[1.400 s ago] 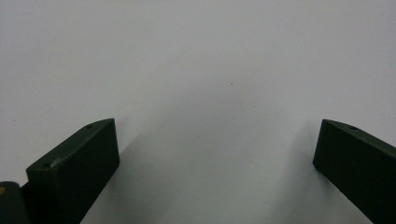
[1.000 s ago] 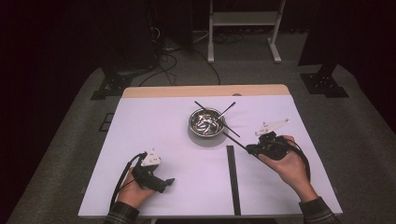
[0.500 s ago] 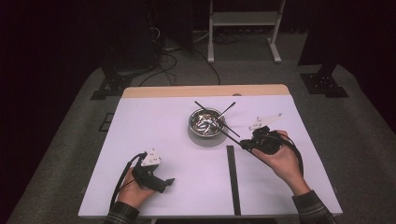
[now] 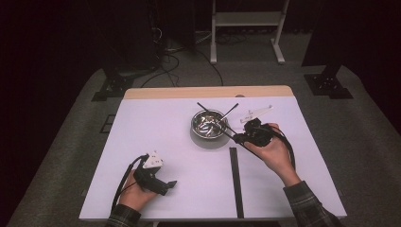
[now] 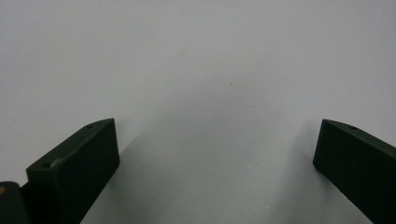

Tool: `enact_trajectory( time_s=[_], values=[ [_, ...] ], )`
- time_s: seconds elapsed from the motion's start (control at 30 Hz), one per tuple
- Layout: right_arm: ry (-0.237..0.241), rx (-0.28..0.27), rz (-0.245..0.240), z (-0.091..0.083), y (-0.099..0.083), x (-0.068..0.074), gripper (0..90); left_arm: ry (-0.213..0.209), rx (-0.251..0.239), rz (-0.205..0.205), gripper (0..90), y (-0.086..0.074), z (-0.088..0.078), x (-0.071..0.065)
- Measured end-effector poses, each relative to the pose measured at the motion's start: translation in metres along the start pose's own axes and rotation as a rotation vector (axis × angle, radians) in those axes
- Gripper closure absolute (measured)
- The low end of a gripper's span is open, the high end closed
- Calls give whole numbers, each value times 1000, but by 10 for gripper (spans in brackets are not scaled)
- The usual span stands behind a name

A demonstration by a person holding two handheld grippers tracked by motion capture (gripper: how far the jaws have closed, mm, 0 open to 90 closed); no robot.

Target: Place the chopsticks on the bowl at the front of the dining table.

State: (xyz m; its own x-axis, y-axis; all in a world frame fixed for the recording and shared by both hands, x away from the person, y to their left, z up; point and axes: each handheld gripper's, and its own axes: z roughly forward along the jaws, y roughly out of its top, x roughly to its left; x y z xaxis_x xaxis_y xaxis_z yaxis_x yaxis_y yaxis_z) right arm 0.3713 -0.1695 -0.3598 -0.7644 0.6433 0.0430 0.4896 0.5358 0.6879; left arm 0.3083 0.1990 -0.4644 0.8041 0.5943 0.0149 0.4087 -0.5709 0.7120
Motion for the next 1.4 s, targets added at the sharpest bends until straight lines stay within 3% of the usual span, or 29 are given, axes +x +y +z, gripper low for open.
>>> enact_trajectory(
  time_s=[0.2, 0.77, 1.4],
  values=[
    [21, -3, 5, 15, 11, 0, 854, 0, 0, -1, 0, 0, 0, 0],
    [-18, 13, 23, 47, 41, -3, 854, 0, 2, 3, 0, 0, 0, 0],
    [-26, 23, 70, 84, 66, -11, 854, -2, 2, -1, 0, 0, 0, 0]
  ],
)
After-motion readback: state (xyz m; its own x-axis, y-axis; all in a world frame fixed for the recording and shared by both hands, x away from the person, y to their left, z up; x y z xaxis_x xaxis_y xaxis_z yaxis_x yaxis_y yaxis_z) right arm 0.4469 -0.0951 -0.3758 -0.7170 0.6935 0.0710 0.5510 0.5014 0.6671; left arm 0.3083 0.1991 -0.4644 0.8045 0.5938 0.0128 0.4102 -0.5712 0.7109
